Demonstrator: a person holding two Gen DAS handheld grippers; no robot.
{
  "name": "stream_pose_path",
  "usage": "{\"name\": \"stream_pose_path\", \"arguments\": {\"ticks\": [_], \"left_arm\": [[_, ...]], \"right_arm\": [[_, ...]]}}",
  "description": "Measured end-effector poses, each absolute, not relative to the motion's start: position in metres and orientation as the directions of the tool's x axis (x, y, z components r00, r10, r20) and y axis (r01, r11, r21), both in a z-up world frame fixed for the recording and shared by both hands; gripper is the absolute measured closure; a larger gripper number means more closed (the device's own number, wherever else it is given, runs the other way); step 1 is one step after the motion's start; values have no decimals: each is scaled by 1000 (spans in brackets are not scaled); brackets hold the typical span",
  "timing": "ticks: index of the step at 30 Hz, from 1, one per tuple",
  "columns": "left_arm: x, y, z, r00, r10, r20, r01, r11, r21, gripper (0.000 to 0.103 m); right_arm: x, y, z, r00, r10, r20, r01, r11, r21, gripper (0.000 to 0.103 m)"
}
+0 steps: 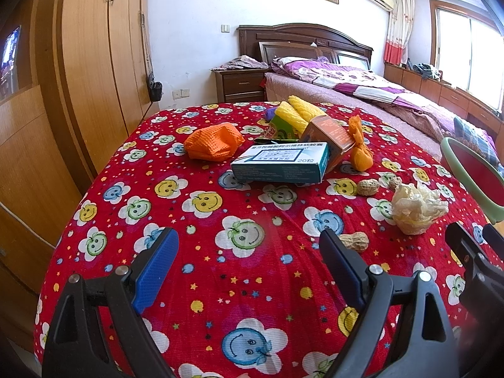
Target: Collect trash
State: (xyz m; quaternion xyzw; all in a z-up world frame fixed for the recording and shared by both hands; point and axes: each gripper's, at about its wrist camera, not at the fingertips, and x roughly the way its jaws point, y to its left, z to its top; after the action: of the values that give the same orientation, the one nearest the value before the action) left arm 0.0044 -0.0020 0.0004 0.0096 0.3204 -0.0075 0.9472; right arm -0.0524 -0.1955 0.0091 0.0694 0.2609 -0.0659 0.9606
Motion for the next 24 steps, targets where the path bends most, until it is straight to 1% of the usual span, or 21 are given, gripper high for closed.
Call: {"name": "stream_pose_path", "arguments": {"ticks": [11,15,19,22,24], "left_arm": [[26,12,12,759,-57,-648,47,998,-32,12],[40,12,18,745,-80,-662,69,997,-43,12],[59,5,23,710,-155,-687,139,987,-79,12],[74,1,25,687,-176,-705,167,982,-83,12],[83,5,30,680,-191,-708,163,981,-108,12]], "right_arm": [[-50,-197,25,855,-44,-517,124,985,122,1],[-44,-202,24,839,-44,-543,131,984,123,1],[-39,-207,21,818,-59,-573,152,982,115,1],[-37,-212,20,806,-37,-591,147,980,138,1],[-36,-215,20,798,-25,-602,144,978,151,1]]}}
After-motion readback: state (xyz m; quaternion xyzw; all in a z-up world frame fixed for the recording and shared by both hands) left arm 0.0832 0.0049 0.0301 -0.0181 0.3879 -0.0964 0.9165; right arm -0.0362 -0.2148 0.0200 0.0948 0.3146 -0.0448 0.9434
